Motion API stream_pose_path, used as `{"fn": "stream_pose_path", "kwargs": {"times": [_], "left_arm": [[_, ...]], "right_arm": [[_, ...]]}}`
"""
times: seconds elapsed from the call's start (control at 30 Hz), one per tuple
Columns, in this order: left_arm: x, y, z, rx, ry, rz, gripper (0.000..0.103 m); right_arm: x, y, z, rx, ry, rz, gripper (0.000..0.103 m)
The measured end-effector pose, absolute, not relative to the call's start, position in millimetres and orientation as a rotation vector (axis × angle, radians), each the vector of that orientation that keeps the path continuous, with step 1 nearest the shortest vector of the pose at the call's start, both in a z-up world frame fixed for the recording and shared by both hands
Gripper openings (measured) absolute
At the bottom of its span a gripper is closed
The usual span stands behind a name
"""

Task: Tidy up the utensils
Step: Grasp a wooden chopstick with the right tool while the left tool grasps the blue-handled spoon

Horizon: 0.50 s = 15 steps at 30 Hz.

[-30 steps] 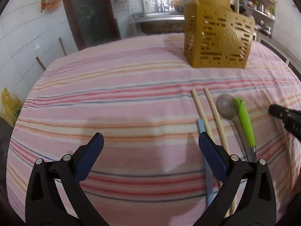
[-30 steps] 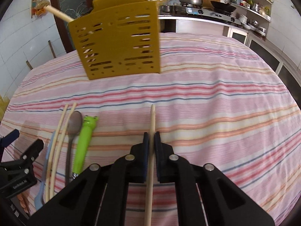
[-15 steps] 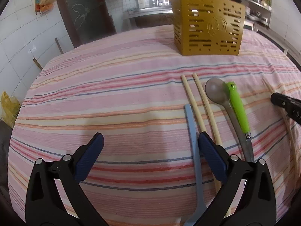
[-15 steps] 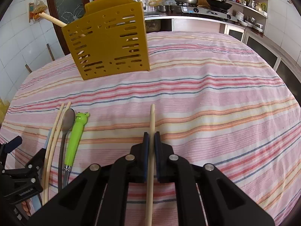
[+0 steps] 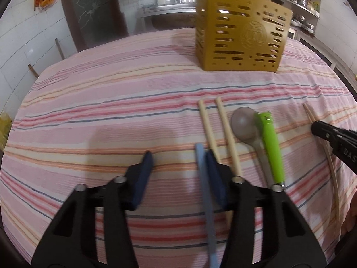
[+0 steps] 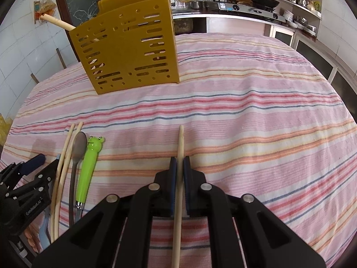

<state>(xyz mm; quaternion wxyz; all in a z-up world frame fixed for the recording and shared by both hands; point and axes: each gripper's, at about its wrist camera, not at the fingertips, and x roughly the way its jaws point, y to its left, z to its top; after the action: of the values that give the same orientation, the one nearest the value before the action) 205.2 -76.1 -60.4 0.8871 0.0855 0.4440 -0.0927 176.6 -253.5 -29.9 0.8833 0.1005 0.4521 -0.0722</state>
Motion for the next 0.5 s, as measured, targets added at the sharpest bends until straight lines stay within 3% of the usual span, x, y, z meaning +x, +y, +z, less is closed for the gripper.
{"fn": "stream_pose_path", "kwargs": {"times": [0.07, 0.27, 0.5], "left_arm": [[205.0, -80.9, -59.1, 0.188, 0.929, -0.202, 0.028], [215.8, -84.5, -57.8, 0.162, 0.944, -0.229, 0.009], [219.1, -79.2, -53.4, 0.113, 0.922, -0.237, 0.007]], "right_arm": [[181.9, -253.9, -30.2, 0.205, 0.954, -0.147, 0.007], [185.9, -254.9, -27.8, 0.211, 0.966, -0.142, 0.007], [165.3, -262.1, -15.1, 0.268, 0.878, -0.132, 0.006]]}}
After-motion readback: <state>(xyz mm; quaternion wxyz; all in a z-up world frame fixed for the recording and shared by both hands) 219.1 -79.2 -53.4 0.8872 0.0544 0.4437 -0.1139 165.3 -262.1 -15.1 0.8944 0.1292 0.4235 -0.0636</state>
